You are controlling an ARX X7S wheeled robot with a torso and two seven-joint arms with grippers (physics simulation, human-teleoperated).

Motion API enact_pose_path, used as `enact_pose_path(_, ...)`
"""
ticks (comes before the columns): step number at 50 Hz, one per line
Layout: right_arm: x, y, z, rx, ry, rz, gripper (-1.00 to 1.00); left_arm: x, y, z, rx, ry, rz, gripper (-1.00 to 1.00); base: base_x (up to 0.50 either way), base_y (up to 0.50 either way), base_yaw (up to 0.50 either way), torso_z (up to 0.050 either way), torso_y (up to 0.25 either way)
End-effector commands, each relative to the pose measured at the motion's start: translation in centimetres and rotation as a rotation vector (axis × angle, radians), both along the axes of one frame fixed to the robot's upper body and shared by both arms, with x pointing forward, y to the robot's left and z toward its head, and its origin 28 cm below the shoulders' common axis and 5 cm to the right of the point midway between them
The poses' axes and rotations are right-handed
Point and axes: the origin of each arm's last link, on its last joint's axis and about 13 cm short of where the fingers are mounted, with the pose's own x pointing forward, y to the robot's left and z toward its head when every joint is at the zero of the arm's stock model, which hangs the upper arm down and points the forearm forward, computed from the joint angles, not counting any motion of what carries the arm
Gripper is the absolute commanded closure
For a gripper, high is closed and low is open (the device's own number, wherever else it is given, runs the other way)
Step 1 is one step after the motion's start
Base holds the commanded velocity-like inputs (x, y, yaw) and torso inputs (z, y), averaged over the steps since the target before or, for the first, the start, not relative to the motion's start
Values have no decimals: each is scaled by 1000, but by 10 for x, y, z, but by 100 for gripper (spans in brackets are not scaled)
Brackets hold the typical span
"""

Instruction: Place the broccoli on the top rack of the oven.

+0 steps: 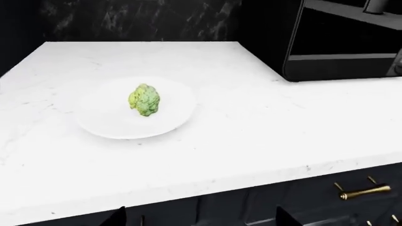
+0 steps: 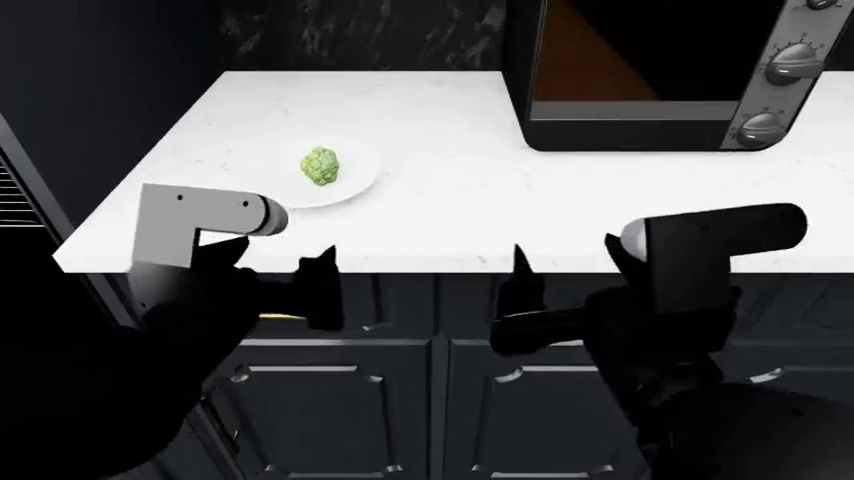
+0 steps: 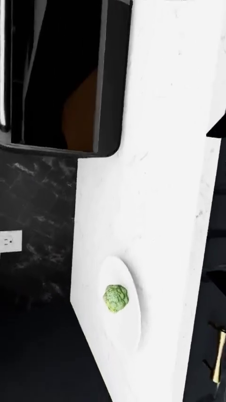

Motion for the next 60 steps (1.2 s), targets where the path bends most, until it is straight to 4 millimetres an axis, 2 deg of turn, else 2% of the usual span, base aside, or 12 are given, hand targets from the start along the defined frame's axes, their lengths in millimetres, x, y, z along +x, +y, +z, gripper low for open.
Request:
enact_pose_path(1, -30, -9, 33, -118, 36, 40, -100, -7, 9, 25, 54, 60, -58, -100, 0, 0, 0, 0, 0)
enact_pose_path(3, -32, -10, 35, -120, 35, 30, -100, -7, 9, 19, 70, 88, -60, -100, 0, 0, 0, 0, 0)
enact_pose_path(11, -33, -13, 37, -62, -16, 26, -100, -2, 11, 25, 37, 78, -49, -100, 59, 0, 0, 0, 0)
enact_pose_path(14, -33, -13, 36, -59, -21, 34, -100, -9, 10, 28, 24, 55, -70, -100, 411, 0, 0, 0, 0)
enact_pose_path(46, -42, -19, 33, -60, -20, 2, -100, -8, 8, 21, 16, 77, -51, -100, 420, 0, 0, 0, 0)
enact_pose_path(60, -35, -20, 25, -57, -8, 23, -100, 8, 5, 16, 49, 72, -17, -100, 60, 0, 0, 0, 1)
